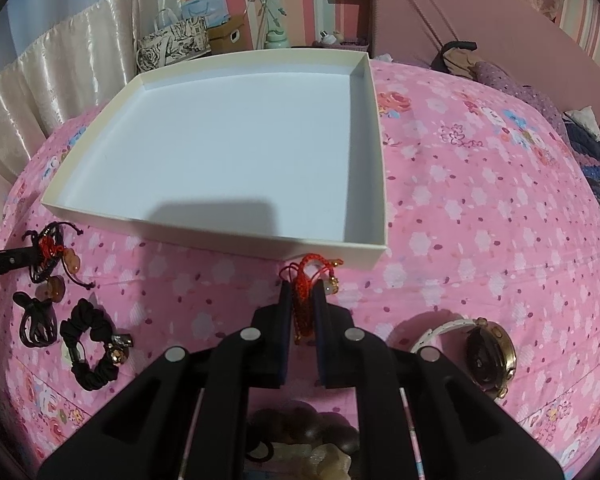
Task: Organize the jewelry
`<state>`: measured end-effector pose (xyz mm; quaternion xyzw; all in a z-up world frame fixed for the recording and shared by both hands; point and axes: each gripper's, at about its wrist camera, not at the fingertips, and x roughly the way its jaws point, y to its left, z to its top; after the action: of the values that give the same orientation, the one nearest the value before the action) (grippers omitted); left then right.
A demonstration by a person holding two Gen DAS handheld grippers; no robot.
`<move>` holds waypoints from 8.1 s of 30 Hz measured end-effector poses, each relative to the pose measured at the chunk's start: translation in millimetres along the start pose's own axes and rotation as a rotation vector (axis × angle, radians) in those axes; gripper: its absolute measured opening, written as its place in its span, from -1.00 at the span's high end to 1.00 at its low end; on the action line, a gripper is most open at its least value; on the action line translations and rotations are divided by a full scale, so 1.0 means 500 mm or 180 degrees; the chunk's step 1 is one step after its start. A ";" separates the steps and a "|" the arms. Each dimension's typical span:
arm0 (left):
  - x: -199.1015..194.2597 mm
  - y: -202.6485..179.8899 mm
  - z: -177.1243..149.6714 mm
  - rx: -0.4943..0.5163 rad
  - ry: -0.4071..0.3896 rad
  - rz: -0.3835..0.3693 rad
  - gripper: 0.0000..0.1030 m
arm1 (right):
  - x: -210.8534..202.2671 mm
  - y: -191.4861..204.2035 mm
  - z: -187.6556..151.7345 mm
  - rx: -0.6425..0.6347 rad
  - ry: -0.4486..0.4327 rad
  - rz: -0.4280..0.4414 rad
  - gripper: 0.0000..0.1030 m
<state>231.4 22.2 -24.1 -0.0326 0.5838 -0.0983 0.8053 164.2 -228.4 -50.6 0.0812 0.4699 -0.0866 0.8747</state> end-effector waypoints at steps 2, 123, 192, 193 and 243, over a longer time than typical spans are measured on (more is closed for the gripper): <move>0.004 -0.009 0.008 0.0026 -0.0019 0.0047 0.68 | 0.001 0.002 -0.002 -0.0020 0.0002 0.0009 0.80; -0.133 -0.033 -0.064 0.0367 -0.1032 0.0190 -0.94 | -0.181 -0.084 0.003 0.0198 -0.0574 -0.0272 -0.68; 0.036 -0.023 -0.006 0.0222 -0.0648 -0.0486 0.96 | -0.031 -0.100 -0.059 0.0261 0.0015 -0.0261 0.62; 0.033 -0.020 -0.006 0.0199 -0.0665 -0.0501 0.96 | -0.031 -0.101 -0.059 0.0257 0.0009 -0.0268 0.64; 0.059 -0.196 0.296 0.0581 -0.1052 0.0207 0.99 | 0.074 0.072 0.340 -0.0019 -0.0408 -0.0293 0.87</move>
<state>368.6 -88.7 11.8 0.0437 0.4329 -0.1182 0.8926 329.8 -233.9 13.4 0.0512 0.4164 -0.1303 0.8983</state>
